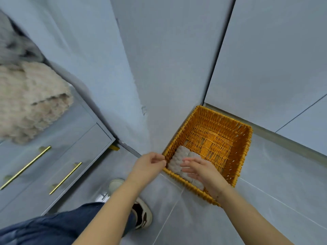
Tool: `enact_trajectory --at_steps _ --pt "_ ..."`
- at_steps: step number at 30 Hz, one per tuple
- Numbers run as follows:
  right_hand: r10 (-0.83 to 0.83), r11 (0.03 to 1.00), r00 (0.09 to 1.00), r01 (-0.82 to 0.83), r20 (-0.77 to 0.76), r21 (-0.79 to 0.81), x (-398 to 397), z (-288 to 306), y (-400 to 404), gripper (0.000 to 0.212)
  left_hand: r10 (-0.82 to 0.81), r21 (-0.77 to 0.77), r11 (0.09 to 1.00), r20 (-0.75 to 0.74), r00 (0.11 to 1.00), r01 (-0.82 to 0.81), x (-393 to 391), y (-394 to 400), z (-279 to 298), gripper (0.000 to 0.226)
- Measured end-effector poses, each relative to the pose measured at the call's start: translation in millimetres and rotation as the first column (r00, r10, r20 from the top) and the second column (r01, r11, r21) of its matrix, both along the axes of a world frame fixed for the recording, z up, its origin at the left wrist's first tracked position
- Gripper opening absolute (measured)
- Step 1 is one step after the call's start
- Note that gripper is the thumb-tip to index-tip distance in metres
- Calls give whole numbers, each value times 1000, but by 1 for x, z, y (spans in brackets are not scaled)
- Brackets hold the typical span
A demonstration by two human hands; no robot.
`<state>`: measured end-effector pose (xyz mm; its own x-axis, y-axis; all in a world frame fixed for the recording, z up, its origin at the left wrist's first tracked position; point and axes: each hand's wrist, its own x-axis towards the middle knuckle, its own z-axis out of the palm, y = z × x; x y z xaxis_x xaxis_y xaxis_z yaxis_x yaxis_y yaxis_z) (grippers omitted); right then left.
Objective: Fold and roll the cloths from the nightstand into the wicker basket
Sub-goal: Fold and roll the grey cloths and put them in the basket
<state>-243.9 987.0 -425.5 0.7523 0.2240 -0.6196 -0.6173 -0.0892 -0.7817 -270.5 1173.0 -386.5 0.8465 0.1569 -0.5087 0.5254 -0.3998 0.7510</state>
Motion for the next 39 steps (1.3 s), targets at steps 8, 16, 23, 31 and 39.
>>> enact_trajectory --at_steps 8,16,23,31,39 --pt "235 958 945 -265 226 113 -20 114 90 21 253 -176 962 281 926 -209 -56 75 126 18" --pt "428 855 809 -507 404 108 -19 197 214 23 457 -204 888 484 746 -412 -101 187 189 17" --pt "515 794 701 -607 493 32 -20 234 306 19 537 -170 818 569 623 -550 -127 275 193 19" --pt "669 679 471 -703 575 -213 -21 256 422 17 744 -285 624 502 441 -727 -146 365 162 20" --pt "741 594 -299 -124 601 -794 44 255 548 38 801 -318 524 500 330 -790 -159 401 166 23"
